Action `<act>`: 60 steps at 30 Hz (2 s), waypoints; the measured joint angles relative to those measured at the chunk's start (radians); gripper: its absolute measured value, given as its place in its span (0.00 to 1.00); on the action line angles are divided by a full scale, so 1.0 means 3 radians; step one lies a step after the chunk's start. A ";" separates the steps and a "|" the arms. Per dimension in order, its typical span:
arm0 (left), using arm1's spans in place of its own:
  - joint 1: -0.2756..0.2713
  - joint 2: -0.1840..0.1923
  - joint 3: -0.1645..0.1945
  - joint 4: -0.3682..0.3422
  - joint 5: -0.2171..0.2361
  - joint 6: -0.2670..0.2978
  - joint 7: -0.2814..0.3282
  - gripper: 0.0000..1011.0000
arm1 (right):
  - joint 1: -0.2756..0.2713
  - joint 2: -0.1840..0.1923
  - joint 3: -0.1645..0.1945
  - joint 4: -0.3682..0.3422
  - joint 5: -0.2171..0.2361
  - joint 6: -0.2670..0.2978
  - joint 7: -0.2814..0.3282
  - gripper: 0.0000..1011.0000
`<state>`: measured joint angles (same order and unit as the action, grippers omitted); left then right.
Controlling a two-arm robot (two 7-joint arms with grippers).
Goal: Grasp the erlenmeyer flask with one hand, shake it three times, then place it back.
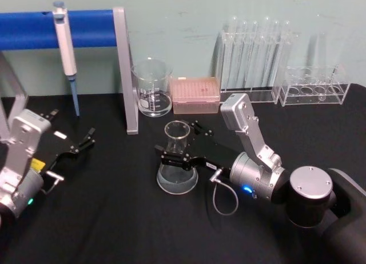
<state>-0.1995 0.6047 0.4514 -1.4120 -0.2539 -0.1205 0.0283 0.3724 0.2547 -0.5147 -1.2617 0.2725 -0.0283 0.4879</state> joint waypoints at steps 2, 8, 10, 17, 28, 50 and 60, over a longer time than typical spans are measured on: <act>0.0000 0.0000 0.0000 0.0000 0.0000 0.0000 0.0000 0.99 | 0.0000 0.0000 0.0001 0.0000 0.0000 0.0002 -0.0001 0.99; 0.0000 0.0000 0.0000 0.0000 0.0000 0.0000 0.0000 0.99 | -0.0003 0.0001 0.0001 -0.0003 -0.0001 0.0006 -0.0004 0.99; 0.0000 0.0000 0.0000 0.0000 0.0000 0.0000 0.0000 0.99 | -0.0004 0.0001 0.0001 -0.0003 0.0000 0.0006 -0.0004 0.99; 0.0000 0.0000 0.0000 0.0000 0.0000 0.0000 0.0000 0.99 | -0.0006 0.0002 0.0000 -0.0006 0.0001 0.0009 -0.0006 0.97; 0.0000 0.0000 0.0000 0.0000 0.0000 0.0000 0.0000 0.99 | -0.0006 0.0003 0.0000 -0.0008 0.0006 0.0009 -0.0007 0.66; 0.0000 0.0000 0.0000 0.0000 0.0000 0.0000 0.0000 0.99 | -0.0006 0.0003 0.0000 -0.0008 0.0006 0.0009 -0.0006 0.45; 0.0000 0.0000 0.0000 0.0000 0.0000 0.0000 0.0000 0.99 | -0.0031 0.0057 0.0035 -0.0181 0.0012 0.0117 -0.0039 0.45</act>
<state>-0.1995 0.6047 0.4514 -1.4120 -0.2539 -0.1205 0.0283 0.3630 0.2717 -0.5042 -1.3160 0.2760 0.0067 0.4763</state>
